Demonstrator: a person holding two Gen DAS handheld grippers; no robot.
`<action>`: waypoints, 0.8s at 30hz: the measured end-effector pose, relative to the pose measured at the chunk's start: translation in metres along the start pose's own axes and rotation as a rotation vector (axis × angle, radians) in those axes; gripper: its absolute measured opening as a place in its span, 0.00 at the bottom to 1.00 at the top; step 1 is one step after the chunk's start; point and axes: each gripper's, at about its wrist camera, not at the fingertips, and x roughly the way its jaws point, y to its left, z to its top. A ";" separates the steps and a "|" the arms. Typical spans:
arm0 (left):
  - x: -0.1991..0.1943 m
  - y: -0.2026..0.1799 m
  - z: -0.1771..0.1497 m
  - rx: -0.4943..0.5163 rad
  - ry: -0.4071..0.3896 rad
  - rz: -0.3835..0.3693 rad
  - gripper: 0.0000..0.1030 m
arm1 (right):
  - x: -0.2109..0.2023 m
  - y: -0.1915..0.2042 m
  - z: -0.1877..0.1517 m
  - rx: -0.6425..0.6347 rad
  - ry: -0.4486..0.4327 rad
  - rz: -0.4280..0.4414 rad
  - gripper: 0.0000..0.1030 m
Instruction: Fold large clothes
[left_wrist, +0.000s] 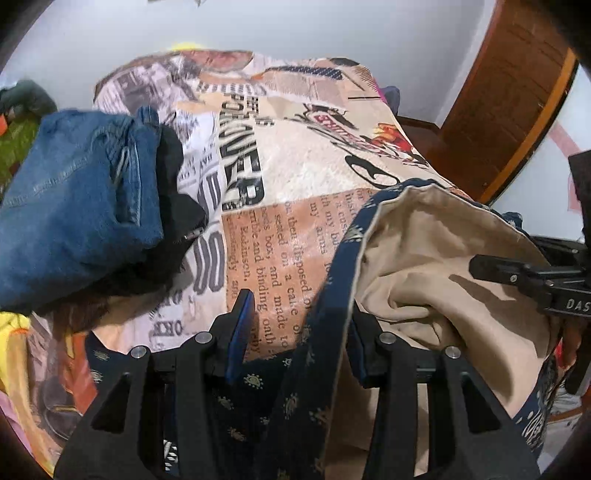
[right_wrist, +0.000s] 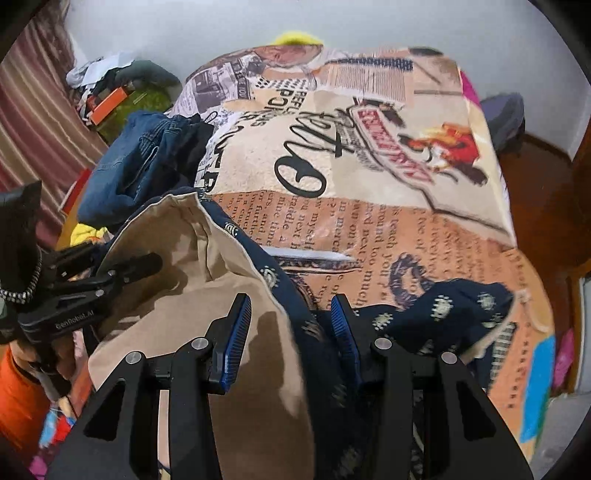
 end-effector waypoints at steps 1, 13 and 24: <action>0.000 0.000 -0.001 -0.007 0.001 -0.008 0.44 | 0.000 0.000 -0.001 0.005 -0.002 0.005 0.40; -0.057 -0.014 -0.015 -0.003 -0.083 -0.052 0.07 | -0.052 0.011 -0.017 0.027 -0.118 0.041 0.08; -0.142 -0.046 -0.068 0.073 -0.163 -0.092 0.07 | -0.121 0.039 -0.075 -0.064 -0.247 0.008 0.08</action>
